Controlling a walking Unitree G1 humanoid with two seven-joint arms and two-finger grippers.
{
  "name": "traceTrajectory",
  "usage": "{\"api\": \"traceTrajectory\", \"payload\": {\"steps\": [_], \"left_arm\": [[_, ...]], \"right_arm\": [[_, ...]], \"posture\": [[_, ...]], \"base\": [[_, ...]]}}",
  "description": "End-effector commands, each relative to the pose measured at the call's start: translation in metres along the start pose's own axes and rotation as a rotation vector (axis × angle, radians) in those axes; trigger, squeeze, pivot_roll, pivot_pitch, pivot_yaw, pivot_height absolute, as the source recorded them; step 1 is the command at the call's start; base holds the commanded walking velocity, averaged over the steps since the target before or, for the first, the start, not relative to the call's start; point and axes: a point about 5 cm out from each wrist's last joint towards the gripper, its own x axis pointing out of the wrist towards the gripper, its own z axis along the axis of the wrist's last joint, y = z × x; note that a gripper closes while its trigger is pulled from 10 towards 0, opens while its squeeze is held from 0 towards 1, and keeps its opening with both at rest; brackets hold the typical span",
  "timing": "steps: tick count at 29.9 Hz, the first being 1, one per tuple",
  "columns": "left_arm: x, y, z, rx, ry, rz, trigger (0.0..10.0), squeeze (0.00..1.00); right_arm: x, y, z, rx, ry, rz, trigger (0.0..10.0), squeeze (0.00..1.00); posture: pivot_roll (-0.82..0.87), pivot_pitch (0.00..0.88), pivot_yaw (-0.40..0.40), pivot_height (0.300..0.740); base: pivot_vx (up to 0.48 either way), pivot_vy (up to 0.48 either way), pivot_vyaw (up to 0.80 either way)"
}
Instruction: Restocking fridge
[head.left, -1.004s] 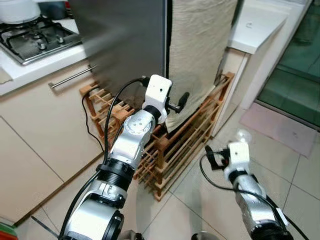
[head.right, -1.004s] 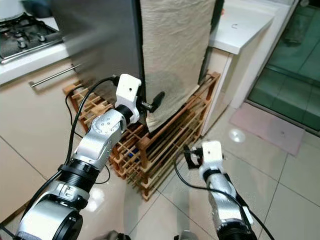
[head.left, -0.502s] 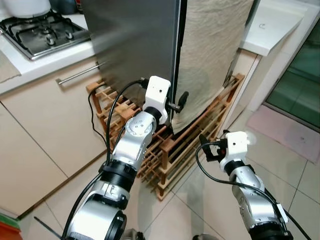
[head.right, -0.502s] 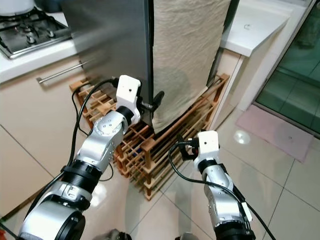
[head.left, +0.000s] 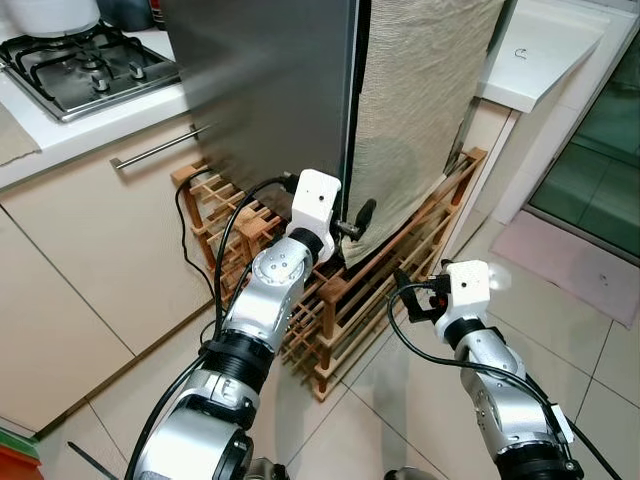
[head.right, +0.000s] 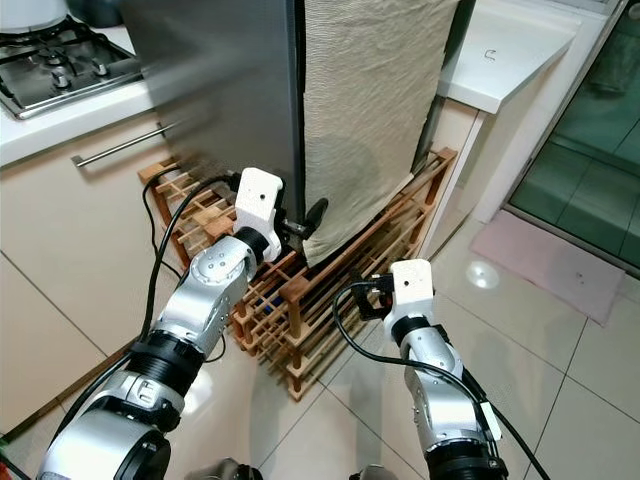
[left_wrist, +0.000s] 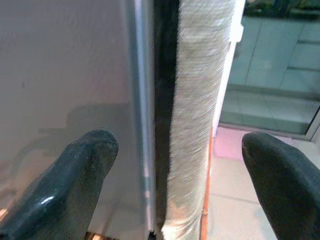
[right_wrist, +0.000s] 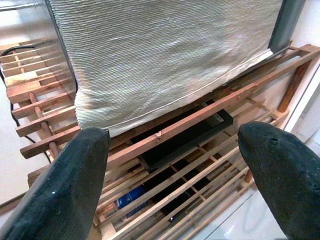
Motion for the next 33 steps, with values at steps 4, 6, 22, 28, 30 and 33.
{"api": "traceTrajectory", "payload": {"steps": [4,6,22,28,30,33], "left_arm": [[0.006,-0.002,0.007,0.012,-0.011,-0.014,10.0,0.0],[0.01,-0.006,0.009,0.009,-0.018,-0.028,10.0,0.0],[0.014,-0.019,0.014,-0.027,-0.039,-0.072,10.0,0.0],[0.02,-0.024,0.015,0.001,-0.032,-0.081,10.0,0.0],[0.022,-0.028,0.018,-0.011,-0.042,-0.093,10.0,0.0],[0.023,-0.032,0.021,-0.021,-0.049,-0.106,10.0,0.0]], "right_arm": [[0.003,0.001,0.007,-0.002,-0.014,0.016,10.0,0.0],[0.004,0.001,0.008,-0.002,-0.013,0.018,10.0,0.0],[0.003,0.002,0.004,-0.006,-0.004,0.023,10.0,0.0],[0.004,0.004,0.005,-0.006,-0.006,0.028,10.0,0.0],[0.003,0.004,0.005,-0.007,-0.005,0.028,10.0,0.0],[0.003,0.004,0.005,-0.009,-0.004,0.027,10.0,0.0]], "posture": [[-0.09,0.0,0.013,0.73],[-0.09,0.0,0.013,0.73],[-0.09,0.0,0.017,0.73],[-0.09,0.0,0.017,0.73],[-0.1,0.0,0.019,0.73],[-0.1,0.0,0.019,0.73]], "base": [[0.0,0.0,0.0],[0.0,0.0,0.0],[0.0,0.0,0.0],[0.0,0.0,0.0],[0.0,0.0,0.0],[0.0,0.0,0.0]]}}
